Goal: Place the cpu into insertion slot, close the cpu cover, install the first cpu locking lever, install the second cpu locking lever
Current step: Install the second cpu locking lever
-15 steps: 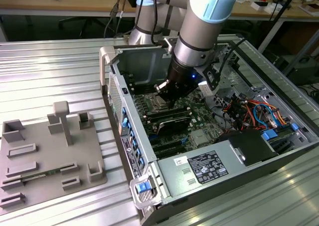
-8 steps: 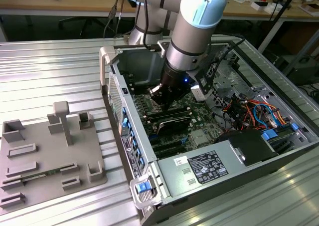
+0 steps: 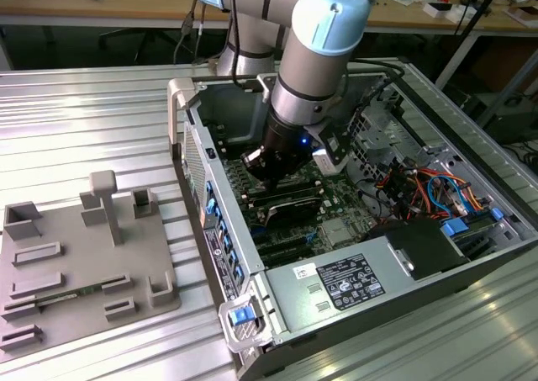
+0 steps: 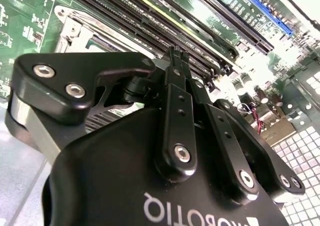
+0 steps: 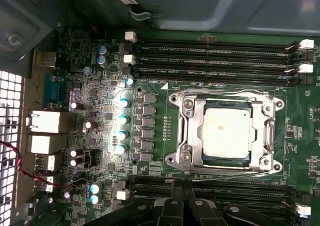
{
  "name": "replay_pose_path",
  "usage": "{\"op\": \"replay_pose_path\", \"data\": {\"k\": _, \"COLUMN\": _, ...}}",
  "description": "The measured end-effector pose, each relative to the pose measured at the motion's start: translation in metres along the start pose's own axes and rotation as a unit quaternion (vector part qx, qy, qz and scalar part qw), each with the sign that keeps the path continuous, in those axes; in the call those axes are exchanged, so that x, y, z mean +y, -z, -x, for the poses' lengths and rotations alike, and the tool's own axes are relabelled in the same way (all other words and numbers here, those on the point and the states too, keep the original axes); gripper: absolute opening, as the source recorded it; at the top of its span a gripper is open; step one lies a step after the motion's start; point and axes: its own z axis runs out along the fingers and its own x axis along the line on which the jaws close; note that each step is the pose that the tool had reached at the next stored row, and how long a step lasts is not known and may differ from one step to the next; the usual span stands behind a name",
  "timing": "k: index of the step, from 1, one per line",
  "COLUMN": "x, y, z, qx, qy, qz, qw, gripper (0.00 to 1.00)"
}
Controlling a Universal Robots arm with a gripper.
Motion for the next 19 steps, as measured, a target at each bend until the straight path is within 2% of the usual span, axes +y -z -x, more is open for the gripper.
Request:
{"op": "replay_pose_path", "data": {"k": 9, "x": 0.0040, "y": -0.0057, "z": -0.0019, "qx": -0.0001, "qy": 0.000, "qz": -0.0002, "qw": 1.00000, "gripper": 0.11}}
{"op": "replay_pose_path", "data": {"k": 19, "x": 0.0087, "y": -0.0088, "z": -0.0031, "qx": 0.0000, "qy": 0.000, "qz": -0.0002, "qw": 1.00000, "gripper": 0.11}}
